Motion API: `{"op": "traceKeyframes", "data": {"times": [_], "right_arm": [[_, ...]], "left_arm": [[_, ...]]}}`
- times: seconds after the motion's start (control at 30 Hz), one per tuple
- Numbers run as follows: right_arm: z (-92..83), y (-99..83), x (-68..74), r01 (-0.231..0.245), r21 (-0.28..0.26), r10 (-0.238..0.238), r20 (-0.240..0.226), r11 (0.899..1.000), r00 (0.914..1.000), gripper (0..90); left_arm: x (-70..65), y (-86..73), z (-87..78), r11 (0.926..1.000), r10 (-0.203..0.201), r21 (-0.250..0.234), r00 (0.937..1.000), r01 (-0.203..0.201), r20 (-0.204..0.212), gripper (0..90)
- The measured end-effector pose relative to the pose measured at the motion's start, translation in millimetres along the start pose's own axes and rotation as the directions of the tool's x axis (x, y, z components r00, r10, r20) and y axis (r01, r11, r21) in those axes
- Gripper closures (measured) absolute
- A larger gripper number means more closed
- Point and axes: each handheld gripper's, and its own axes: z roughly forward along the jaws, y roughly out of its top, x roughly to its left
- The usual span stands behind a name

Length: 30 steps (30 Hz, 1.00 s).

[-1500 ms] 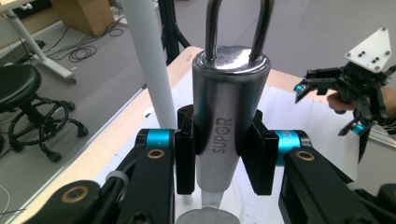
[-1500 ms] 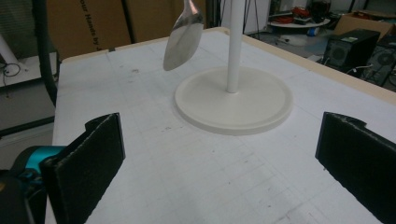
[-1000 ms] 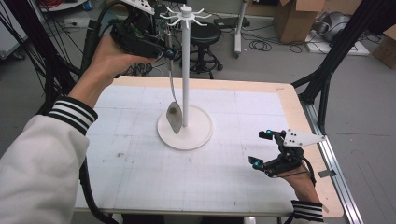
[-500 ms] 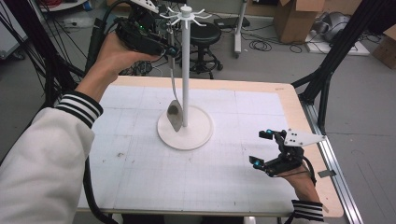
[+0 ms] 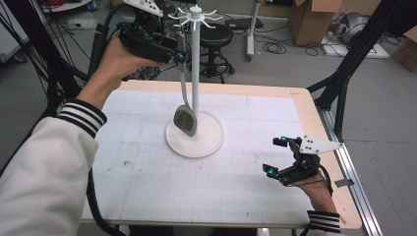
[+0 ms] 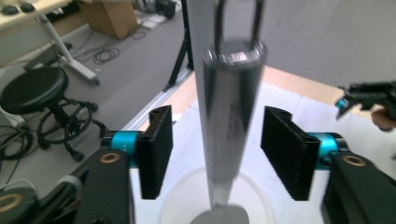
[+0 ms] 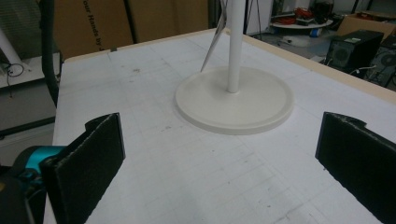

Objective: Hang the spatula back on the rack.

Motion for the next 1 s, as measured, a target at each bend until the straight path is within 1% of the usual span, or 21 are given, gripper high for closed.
{"op": "traceKeyframes", "data": {"times": [0.07,0.1,0.13,0.17,0.2,0.23,0.27,0.3,0.33,0.4,0.5,0.57,0.63,0.77,0.83,0.9,0.97,1.0], "right_arm": [[-0.1,-0.3,0.0,0.000,0.001,0.000,0.004,1.000,1.0000,0.3],[-0.2,-0.4,0.1,0.000,0.001,0.000,0.006,1.000,1.0000,0.3],[-0.7,-0.3,0.9,-0.001,0.005,0.001,0.007,1.000,1.0000,0.3],[-0.7,-0.2,1.0,0.005,-0.001,-0.005,0.006,1.000,1.0000,0.3],[-0.7,0.0,1.1,0.003,-0.005,-0.003,0.005,1.000,1.0000,0.3],[-0.9,0.2,1.4,-0.001,-0.003,0.001,0.005,1.000,1.0000,0.3],[-0.6,0.0,1.2,0.001,-0.002,-0.001,0.008,1.000,1.0000,0.3],[-0.3,-0.4,1.8,-0.004,0.000,0.004,0.010,1.000,0.9999,0.3],[0.0,-0.7,2.2,-0.001,0.003,0.001,0.010,1.000,0.9999,0.3],[0.9,-0.7,2.7,-0.007,0.005,0.007,0.017,1.000,0.9998,0.3],[2.1,-0.6,3.4,-0.004,0.004,0.004,0.018,1.000,0.9998,0.3],[2.1,-0.7,3.4,-0.004,0.003,0.004,0.018,1.000,0.9998,0.3],[2.1,-0.8,2.6,-0.006,0.000,0.006,0.018,1.000,0.9998,0.3],[1.3,-0.6,2.9,-0.011,-0.006,0.011,0.026,1.000,0.9996,0.3],[1.3,-0.4,3.3,-0.008,-0.014,0.009,0.025,1.000,0.9997,0.3],[1.6,0.0,4.0,-0.011,-0.018,0.011,0.024,1.000,0.9996,0.3],[2.2,0.6,4.6,-0.006,-0.020,0.006,0.027,1.000,0.9996,0.3],[2.4,0.7,5.1,-0.008,-0.018,0.009,0.027,1.000,0.9996,0.3]], "left_arm": [[-4.7,-6.2,-3.8,0.9995,0.002,-0.030,1.0000,-0.002,-0.002,37.8],[-6.5,-10.0,-5.8,0.9992,0.000,-0.041,1.0000,0.000,0.010,35.0],[-8.0,-13.7,-7.3,0.9995,0.003,-0.033,0.9999,-0.003,0.015,33.5],[-9.9,-17.8,-8.7,0.9997,0.014,-0.019,0.9998,-0.014,0.010,31.4],[-11.5,-22.3,-10.4,0.9995,0.023,-0.020,0.9997,-0.022,0.004,27.5],[-12.9,-27.0,-12.2,0.9994,0.012,-0.031,0.9999,-0.012,0.010,23.8],[-14.6,-31.4,-13.9,0.9993,0.010,-0.036,0.9997,-0.009,0.020,19.8],[-17.0,-36.3,-15.9,0.9989,0.020,-0.043,0.9996,-0.020,0.017,14.4],[-18.4,-41.5,-18.7,0.9982,0.033,-0.051,0.9994,-0.032,0.010,11.0],[-18.8,-52.7,-23.1,0.9977,0.019,-0.066,0.9996,-0.017,0.019,6.6],[-18.5,-70.6,-29.8,0.9968,0.012,-0.079,0.9998,-0.010,0.018,1.7],[-19.0,-83.0,-34.4,0.9960,0.002,-0.090,0.9997,0.000,0.024,1.7],[-21.8,-95.8,-38.0,0.9940,0.004,-0.109,0.9998,-0.002,0.018,1.7],[-33.3,-123.5,-41.8,0.9915,0.034,-0.127,0.9990,-0.030,0.028,1.7],[-38.8,-137.7,-43.4,0.9892,0.028,-0.145,0.9989,-0.022,0.038,1.7],[-44.0,-151.5,-45.2,0.9866,0.023,-0.162,0.9991,-0.017,0.034,1.7],[-48.5,-164.5,-47.0,0.9855,0.039,-0.166,0.9987,-0.033,0.032,1.7],[-51.0,-170.6,-47.5,0.9849,0.031,-0.171,0.9990,-0.025,0.033,1.7]]}}
